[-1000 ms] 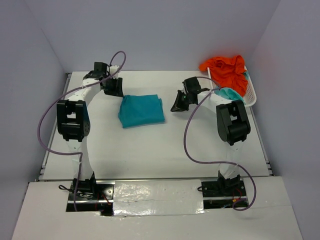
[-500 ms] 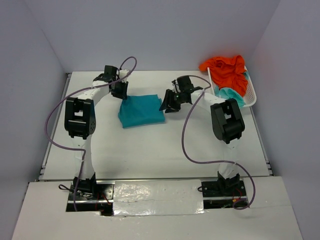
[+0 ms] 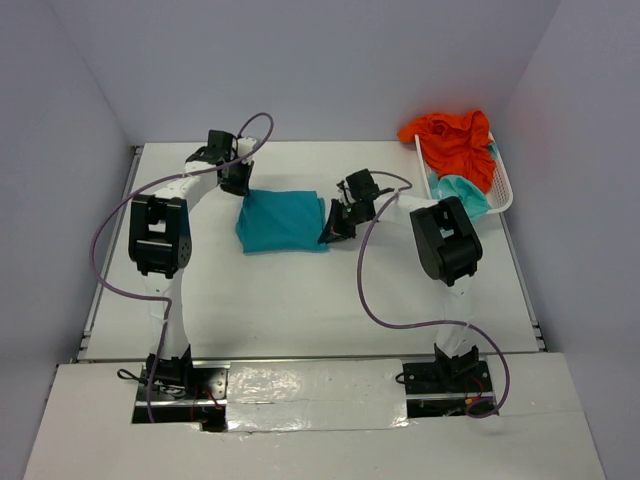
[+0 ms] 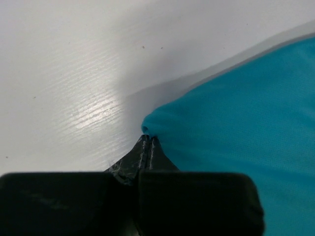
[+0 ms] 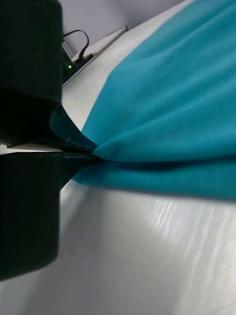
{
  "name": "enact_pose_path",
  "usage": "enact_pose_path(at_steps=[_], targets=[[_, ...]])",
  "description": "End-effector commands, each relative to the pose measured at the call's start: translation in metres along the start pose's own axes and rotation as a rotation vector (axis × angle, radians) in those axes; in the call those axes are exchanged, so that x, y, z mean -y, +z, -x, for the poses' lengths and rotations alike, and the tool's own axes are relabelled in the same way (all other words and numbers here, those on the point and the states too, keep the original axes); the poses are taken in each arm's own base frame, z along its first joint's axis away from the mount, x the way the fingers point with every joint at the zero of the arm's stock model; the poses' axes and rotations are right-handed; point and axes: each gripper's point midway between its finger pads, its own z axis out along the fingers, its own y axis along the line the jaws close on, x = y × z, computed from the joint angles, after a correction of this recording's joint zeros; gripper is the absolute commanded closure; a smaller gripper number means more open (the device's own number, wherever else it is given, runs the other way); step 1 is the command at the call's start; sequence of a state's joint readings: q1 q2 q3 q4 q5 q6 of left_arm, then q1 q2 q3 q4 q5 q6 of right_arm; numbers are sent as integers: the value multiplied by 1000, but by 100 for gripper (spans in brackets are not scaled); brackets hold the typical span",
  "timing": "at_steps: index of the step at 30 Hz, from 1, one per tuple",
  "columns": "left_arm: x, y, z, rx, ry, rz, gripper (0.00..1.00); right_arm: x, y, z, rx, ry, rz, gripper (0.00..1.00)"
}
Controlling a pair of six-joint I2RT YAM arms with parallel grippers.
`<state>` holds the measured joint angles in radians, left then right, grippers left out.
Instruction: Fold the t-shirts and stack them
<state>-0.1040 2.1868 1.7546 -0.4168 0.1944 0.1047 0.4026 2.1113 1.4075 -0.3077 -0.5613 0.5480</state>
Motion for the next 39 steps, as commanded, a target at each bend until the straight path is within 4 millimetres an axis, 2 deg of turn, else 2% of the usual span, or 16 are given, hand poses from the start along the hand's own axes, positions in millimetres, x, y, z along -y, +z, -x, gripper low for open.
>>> enact_pose_path(at_steps=[1, 4, 7, 10, 11, 14, 15, 17, 20, 24, 28, 29, 33, 37, 38, 39], targets=[[-20, -1, 22, 67, 8, 28, 100, 11, -9, -8, 23, 56, 17, 100], [-37, -2, 33, 99, -47, 38, 100, 13, -9, -14, 20, 53, 18, 100], [-38, 0, 35, 105, -62, 26, 99, 5, -6, -9, 13, 40, 45, 100], [-30, -2, 42, 126, -56, -23, 70, -8, -8, 0, 27, 10, 74, 91], [-23, -5, 46, 137, -49, -55, 51, -10, -10, 2, 30, 5, 78, 80], [-17, -18, 56, 143, -41, -90, 29, -16, -16, 8, 35, -13, 76, 57], [-12, -23, 52, 118, -46, -107, 11, -21, -20, 12, 45, -35, 79, 52], [-12, -40, 58, 123, -48, -102, 1, -20, -24, 12, 40, -37, 56, 43], [-8, -49, 32, 49, -102, -100, 1, -21, -35, 16, 54, -53, 5, 39], [17, -36, -28, -129, -195, -185, 1, -30, -60, 25, 109, -87, -21, 32], [41, -29, -48, -151, -245, -239, 1, -28, -73, 28, 125, -104, -42, 32], [40, -27, -48, -142, -247, -226, 1, -26, -75, 26, 123, -106, -49, 32], [46, -21, -75, -213, -265, -228, 2, -15, -84, 24, 134, -76, -67, 32], [73, -23, -85, -229, -289, -346, 31, -11, -99, 29, 173, -54, -64, 32], [79, -24, -84, -228, -301, -381, 50, -12, -104, 30, 183, -50, -60, 32], [83, -24, -84, -233, -313, -392, 59, -10, -108, 33, 194, -42, -61, 32]])
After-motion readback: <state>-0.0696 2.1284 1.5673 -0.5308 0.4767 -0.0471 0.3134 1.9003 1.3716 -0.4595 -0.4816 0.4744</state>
